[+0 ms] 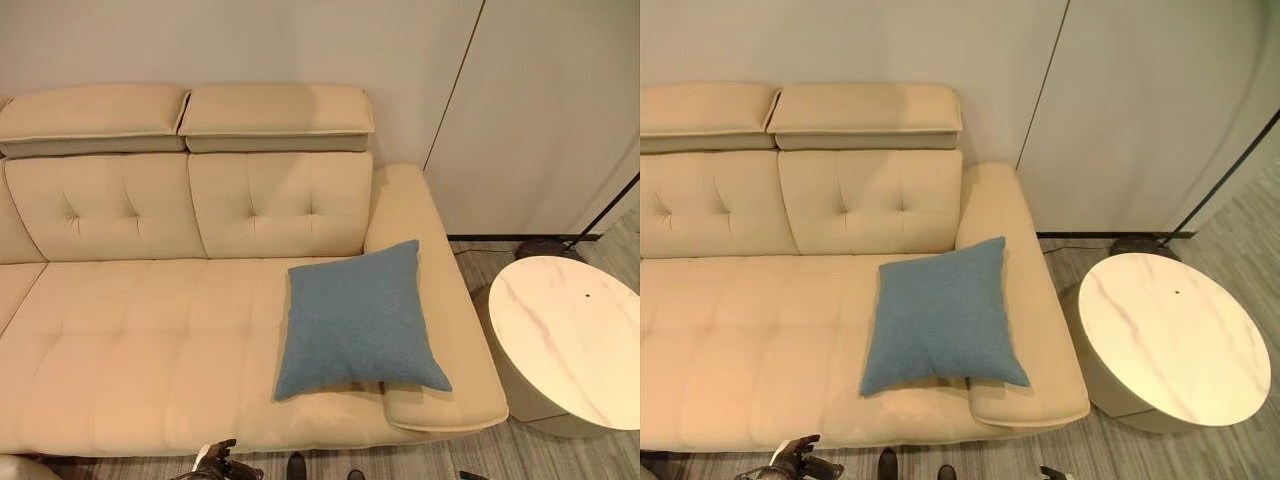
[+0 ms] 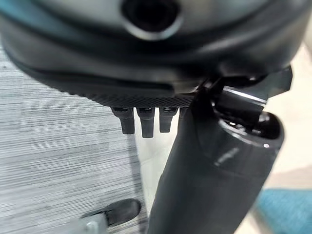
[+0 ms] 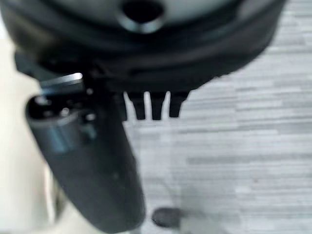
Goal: Pick up all the scattered cushions and arrange them neatly on the sofa.
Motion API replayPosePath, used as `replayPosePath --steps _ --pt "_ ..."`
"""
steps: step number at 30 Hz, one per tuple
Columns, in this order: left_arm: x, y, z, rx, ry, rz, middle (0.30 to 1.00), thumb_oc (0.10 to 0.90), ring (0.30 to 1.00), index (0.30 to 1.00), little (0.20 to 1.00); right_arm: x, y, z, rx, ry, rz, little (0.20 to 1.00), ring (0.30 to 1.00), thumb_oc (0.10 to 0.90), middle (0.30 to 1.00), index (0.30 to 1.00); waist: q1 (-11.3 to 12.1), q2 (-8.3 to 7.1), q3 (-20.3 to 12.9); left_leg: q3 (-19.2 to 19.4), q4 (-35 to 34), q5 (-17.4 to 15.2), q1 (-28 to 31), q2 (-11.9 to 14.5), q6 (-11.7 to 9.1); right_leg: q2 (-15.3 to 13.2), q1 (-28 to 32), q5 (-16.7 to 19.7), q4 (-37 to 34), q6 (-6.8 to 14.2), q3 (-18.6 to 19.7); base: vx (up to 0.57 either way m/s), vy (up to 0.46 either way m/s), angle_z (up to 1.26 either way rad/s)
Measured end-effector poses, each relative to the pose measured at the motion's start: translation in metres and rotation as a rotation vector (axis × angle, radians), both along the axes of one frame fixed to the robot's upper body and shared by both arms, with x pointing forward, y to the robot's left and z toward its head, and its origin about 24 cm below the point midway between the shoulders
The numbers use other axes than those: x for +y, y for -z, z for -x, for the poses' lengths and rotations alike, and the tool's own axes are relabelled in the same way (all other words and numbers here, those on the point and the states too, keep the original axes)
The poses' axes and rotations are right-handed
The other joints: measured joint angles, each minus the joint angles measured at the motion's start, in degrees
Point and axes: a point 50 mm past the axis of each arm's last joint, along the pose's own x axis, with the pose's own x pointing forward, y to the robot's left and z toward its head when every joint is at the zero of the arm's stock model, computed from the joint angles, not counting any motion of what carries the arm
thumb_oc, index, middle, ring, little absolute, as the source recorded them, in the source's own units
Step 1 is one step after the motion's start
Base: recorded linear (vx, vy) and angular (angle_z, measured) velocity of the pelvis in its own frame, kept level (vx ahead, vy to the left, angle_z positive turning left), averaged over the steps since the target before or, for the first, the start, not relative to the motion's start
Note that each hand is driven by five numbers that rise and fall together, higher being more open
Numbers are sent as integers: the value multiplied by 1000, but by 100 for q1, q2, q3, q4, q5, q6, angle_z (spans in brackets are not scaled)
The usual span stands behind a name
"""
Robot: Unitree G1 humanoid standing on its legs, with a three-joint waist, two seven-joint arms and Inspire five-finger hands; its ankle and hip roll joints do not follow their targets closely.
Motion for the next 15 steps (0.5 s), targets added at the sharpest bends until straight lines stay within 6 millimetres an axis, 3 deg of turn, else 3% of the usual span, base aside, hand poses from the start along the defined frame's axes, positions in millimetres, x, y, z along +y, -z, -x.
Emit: replayPosePath --steps 4,9,15 --pt "9 -9 -9 -87 -33 -15 900 800 900 900 900 -36 -17 -2 -93 98 81 900 900 800 900 900 -16 -2 -42 62 -3 -35 -14 9 51 5 -55 5 32 9 70 -12 51 -12" --pt "14 -23 -21 -226 -98 12 900 800 900 900 900 -84 -58 -13 -281 136 227 900 900 800 900 900 -98 -27 -61 114 -24 -44 -70 6 68 -4 -135 10 63 33 105 -7 58 -5" --pt "7 -34 -31 -326 -107 50 900 800 900 900 900 -95 -95 -41 -554 221 252 900 900 800 900 900 -208 -71 -63 106 -16 -18 -94 -14 103 -27 -84 66 -35 97 82 18 27 1"
